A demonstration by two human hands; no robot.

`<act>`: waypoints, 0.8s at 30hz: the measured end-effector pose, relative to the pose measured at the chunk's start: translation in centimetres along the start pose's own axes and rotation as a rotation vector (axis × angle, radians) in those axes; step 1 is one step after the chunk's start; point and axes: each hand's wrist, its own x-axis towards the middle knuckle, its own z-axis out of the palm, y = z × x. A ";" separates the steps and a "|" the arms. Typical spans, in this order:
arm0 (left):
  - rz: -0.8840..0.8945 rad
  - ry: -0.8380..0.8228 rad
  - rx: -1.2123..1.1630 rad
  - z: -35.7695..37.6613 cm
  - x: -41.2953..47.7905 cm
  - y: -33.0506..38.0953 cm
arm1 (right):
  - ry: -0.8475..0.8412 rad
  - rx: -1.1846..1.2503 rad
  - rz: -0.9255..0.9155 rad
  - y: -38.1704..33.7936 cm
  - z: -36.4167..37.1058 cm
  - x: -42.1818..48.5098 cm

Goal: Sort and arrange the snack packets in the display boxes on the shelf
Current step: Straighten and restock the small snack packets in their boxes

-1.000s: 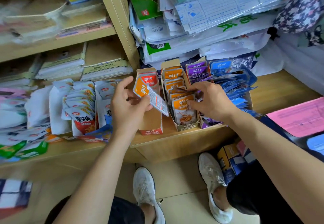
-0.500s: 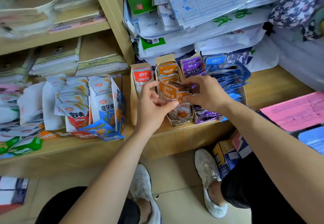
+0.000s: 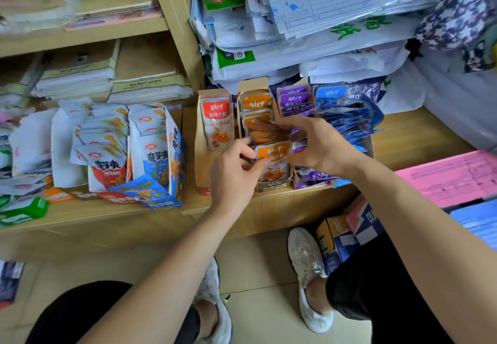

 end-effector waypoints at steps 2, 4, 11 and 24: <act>0.022 0.041 0.058 -0.1 0.2 0.1 | 0.026 -0.040 0.000 0.1 0.1 -0.2; -0.010 0.062 0.007 -0.7 0.6 0.2 | 0.068 -0.056 0.002 0.1 0.2 -0.3; -0.123 -0.153 -0.277 -0.6 -0.4 1.1 | 0.109 0.069 0.036 0.2 2.0 -1.4; -0.217 -0.208 -0.438 -1.7 -0.4 0.7 | 0.189 0.133 -0.007 -0.7 3.9 -1.8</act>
